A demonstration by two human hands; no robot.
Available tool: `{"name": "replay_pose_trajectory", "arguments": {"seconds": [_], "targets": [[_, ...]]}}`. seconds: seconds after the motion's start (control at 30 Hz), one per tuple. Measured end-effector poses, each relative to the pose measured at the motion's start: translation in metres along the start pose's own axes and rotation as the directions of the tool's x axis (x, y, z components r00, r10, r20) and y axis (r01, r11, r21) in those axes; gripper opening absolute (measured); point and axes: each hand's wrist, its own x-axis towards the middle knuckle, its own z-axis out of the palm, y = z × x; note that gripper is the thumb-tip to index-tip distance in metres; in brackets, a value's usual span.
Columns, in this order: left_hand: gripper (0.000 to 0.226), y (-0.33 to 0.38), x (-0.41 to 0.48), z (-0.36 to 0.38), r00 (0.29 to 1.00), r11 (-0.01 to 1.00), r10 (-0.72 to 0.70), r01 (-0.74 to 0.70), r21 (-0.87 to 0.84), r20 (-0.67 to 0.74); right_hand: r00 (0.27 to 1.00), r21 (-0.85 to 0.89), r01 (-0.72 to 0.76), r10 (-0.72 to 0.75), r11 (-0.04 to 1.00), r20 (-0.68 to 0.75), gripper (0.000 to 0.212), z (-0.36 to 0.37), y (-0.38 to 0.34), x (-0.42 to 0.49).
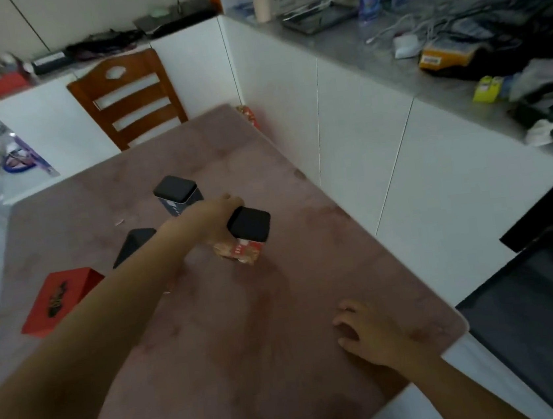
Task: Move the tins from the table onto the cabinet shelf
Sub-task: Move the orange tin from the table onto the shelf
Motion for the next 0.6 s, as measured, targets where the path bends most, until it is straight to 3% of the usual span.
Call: {"name": "replay_pose_trajectory", "arguments": {"seconds": [0.1,0.2,0.27,0.37,0.5,0.6], "targets": [[0.054,0.052,-0.035,0.001,0.99,0.956,0.098,-0.066,-0.285,0.099,0.993,0.429,-0.114,0.112,0.896,0.03,0.058,-0.01,0.001,-0.028],[0.049,0.127,-0.071,0.015,0.945,0.879,0.222,-0.087,-0.47,0.241,0.998,0.854,-0.032,0.06,0.52,0.0,0.086,-0.027,-0.002,-0.068],[0.041,0.184,-0.083,0.023,0.921,0.821,0.304,-0.125,-0.558,0.242,0.997,0.928,0.06,0.017,0.369,-0.071,0.089,-0.044,0.01,-0.104],[0.047,0.275,-0.09,0.024,0.907,0.703,0.385,-0.169,-0.691,0.17,0.973,0.917,0.149,0.11,0.37,-0.202,0.076,-0.072,0.051,-0.175],[0.069,0.399,-0.094,0.023,0.909,0.408,0.414,-0.143,-0.902,0.043,0.842,0.893,0.214,0.389,0.396,-0.374,0.052,-0.111,0.135,-0.27],[0.074,0.494,-0.093,0.027,0.833,0.439,0.549,-0.221,-0.871,0.065,0.738,0.85,0.278,0.467,0.448,-0.488,0.042,-0.144,0.189,-0.34]]}}
